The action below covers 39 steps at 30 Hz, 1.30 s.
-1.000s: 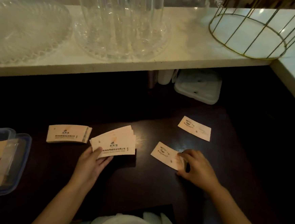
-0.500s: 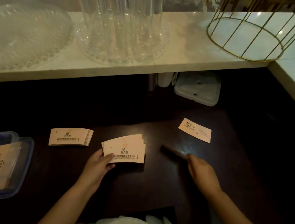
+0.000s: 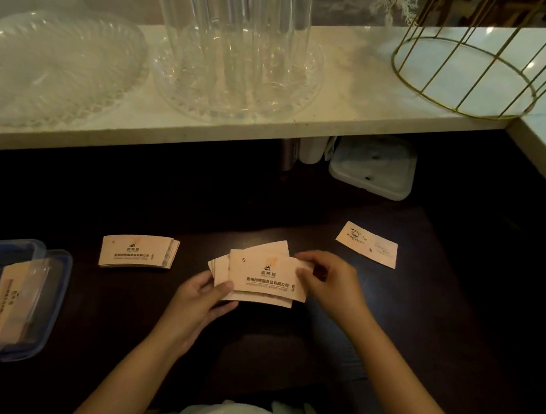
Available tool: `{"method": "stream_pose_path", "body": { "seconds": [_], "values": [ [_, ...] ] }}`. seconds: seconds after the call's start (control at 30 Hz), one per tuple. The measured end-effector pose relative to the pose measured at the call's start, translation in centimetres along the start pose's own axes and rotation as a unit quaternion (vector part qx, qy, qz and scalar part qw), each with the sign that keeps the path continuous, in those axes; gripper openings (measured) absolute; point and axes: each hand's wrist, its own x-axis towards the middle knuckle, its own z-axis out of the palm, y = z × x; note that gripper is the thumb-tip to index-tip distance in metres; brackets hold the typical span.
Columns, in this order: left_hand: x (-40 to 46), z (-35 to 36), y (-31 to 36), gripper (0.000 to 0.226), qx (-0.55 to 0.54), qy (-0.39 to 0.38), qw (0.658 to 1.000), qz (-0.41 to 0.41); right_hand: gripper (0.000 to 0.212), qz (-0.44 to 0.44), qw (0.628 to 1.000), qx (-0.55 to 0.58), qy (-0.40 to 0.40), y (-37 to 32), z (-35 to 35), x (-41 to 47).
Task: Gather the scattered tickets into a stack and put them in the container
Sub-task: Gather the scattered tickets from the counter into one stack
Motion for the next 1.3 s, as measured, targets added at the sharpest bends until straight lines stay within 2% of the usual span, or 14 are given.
{"method": "stream_pose_path", "body": {
  "seconds": [0.2,0.33,0.4,0.5,0.6,0.67,0.77,0.9,0.93,0.97,1.07,1.13,1.2,1.3],
  "values": [
    [0.2,0.1,-0.1,0.031,-0.003,0.029,1.000,-0.001,0.024,-0.101,0.992,-0.074,0.007,1.2,2.2,0.1],
    [0.5,-1.1,-0.3,0.026,-0.041,0.067,0.997,-0.009,0.037,-0.046,0.977,-0.182,0.106,6.2,-1.7,2.3],
    [0.6,-1.9,-0.4,0.023,-0.055,0.085,0.995,-0.008,0.043,0.002,0.959,-0.259,0.116,9.5,-4.8,3.3],
    [0.7,-2.8,-0.7,0.026,-0.068,0.098,0.993,-0.008,0.060,0.059,0.932,-0.355,0.038,13.0,-8.1,4.5],
    [0.7,-3.0,-1.0,0.029,-0.076,0.105,0.991,-0.014,0.068,0.083,0.934,-0.346,-0.035,14.2,-9.0,5.9],
    [0.8,-3.0,-1.0,0.026,-0.079,0.109,0.991,-0.012,0.063,0.075,0.937,-0.340,-0.041,14.2,-9.3,6.4],
    [1.1,-3.1,-0.8,0.023,-0.080,0.113,0.990,-0.006,0.049,0.027,0.921,-0.386,-0.033,14.3,-9.5,6.6],
    [1.3,-3.1,-0.4,0.023,-0.089,0.112,0.990,0.002,0.042,-0.006,0.851,-0.514,-0.109,14.1,-8.8,6.1],
    [1.3,-3.1,-0.3,0.024,-0.092,0.114,0.989,0.005,0.042,-0.007,0.843,-0.525,-0.117,14.1,-8.6,5.8],
    [1.4,-3.1,-0.3,0.025,-0.096,0.117,0.988,0.006,0.038,-0.009,0.850,-0.515,-0.108,14.0,-8.4,5.6],
    [1.3,-3.2,-0.1,0.023,-0.105,0.124,0.987,0.009,0.006,0.047,0.944,-0.324,0.042,11.9,-7.5,5.0],
    [1.2,-3.2,-0.1,0.025,-0.111,0.127,0.986,0.011,0.007,0.099,0.973,-0.173,0.114,9.7,-6.6,5.0],
    [1.2,-3.3,0.0,0.028,-0.115,0.126,0.985,0.012,0.022,0.054,0.991,-0.078,0.096,7.0,-5.1,4.9],
    [1.1,-3.6,0.2,0.023,-0.112,0.122,0.986,0.016,0.035,-0.013,0.995,0.080,-0.056,1.7,-2.2,4.3]
  ]
}}
